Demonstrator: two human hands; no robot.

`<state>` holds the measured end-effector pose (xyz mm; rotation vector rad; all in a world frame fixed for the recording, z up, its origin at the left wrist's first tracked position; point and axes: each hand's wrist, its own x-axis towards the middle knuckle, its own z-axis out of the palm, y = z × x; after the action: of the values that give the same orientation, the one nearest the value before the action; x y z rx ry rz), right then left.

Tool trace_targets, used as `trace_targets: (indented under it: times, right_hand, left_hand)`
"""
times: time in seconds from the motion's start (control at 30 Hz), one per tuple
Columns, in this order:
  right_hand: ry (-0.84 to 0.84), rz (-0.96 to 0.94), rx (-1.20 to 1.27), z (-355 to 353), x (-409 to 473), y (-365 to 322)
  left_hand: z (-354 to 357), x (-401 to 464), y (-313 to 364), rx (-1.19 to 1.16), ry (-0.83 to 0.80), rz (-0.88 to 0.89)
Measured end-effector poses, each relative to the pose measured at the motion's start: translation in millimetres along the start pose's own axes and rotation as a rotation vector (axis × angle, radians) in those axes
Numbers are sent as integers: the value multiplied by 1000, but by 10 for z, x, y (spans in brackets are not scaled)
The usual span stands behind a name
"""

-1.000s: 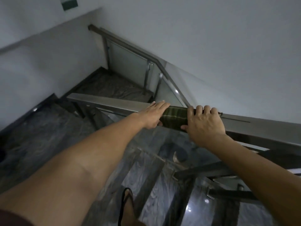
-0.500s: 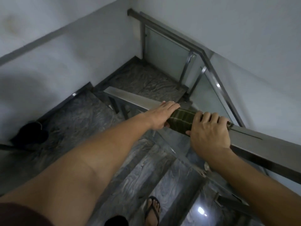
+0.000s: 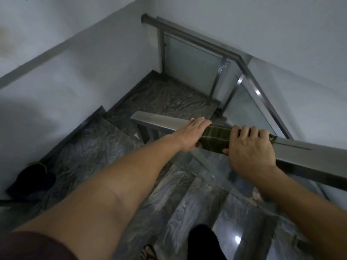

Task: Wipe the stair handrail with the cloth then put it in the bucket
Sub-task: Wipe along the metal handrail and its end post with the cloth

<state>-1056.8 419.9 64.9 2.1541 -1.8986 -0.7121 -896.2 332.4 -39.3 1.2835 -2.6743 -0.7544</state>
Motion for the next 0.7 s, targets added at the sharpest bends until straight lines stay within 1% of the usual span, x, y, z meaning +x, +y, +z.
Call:
trace_targets:
  times: [0.23, 0.43, 0.57, 0.7]
  right_hand:
    - [4, 24, -40, 15, 347, -497]
    - [3, 30, -73, 34, 535, -744]
    - [-1, 5, -53, 138, 739, -970]
    - [17, 33, -64, 224, 933, -1206]
  left_hand:
    - [101, -24, -618, -16, 58, 38]
    - [83, -47, -947, -44, 57, 94]
    - [146, -25, -1312, -24, 36, 153]
    - [197, -13, -1678, -42, 53, 210]
